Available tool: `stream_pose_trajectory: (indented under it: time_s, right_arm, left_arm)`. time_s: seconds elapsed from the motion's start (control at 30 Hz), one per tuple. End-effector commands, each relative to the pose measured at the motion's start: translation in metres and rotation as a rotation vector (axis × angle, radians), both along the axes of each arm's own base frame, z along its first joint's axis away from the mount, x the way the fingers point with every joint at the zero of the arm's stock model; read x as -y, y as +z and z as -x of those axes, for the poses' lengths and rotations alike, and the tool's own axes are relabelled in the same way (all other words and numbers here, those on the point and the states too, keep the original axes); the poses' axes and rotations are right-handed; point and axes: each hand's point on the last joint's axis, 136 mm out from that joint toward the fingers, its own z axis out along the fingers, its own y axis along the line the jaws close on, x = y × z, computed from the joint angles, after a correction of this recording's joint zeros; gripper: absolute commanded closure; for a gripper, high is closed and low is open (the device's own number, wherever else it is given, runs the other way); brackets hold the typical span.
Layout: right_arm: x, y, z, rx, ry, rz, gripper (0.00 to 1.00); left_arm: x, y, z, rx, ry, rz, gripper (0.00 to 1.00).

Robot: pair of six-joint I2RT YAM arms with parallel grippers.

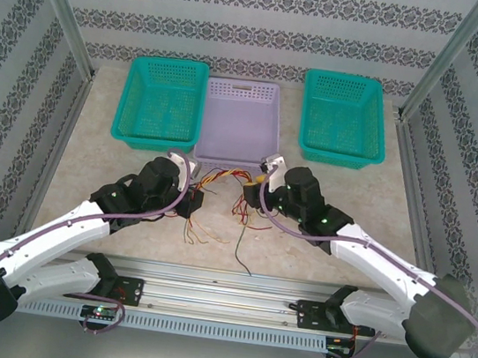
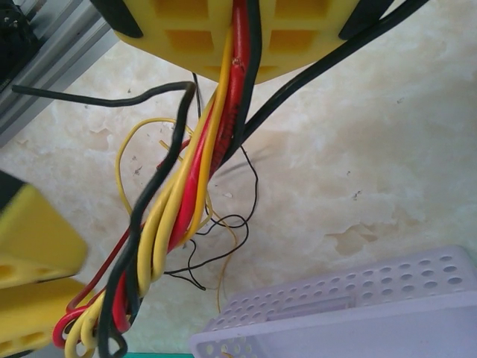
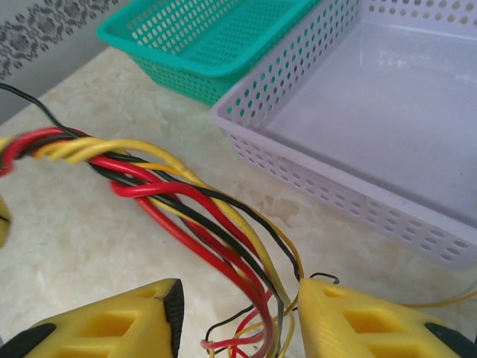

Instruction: Untangle the cables

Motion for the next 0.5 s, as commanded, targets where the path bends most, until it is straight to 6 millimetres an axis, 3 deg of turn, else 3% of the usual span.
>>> stream_pose_trajectory:
  time_s: [0.0,0.13,0.17,0.23,0.3,0.47]
  right_arm:
    - [-0.012,0.003,-0.011,0.032,0.009,0.02,0.55]
    - [-0.011,0.0,-0.027,0.063,-0.046,0.08,0.59]
    - [-0.009,0.002,-0.032,0.076,-0.069,0.092,0.64]
    - [-0.002,0.006,-0.038,0.103,-0.12,0.126,0.85]
    - [0.015,0.011,-0.045,0.139,-0.207,0.168,1.0]
    - [0.072,0.019,-0.052,0.203,-0.447,0.284,1.0]
  left_arm:
    - [0.009,0.024,-0.009,0.046,0.003,0.078,1.0]
    - [0.011,0.026,-0.008,0.05,-0.007,0.097,1.0]
    - [0.012,0.026,-0.008,0.05,-0.009,0.1,1.0]
    - [0.011,0.026,-0.007,0.052,-0.013,0.097,1.0]
    - [0.006,0.027,-0.006,0.061,-0.002,0.08,1.0]
    - [-0.015,0.022,-0.004,0.06,0.047,-0.02,1.0]
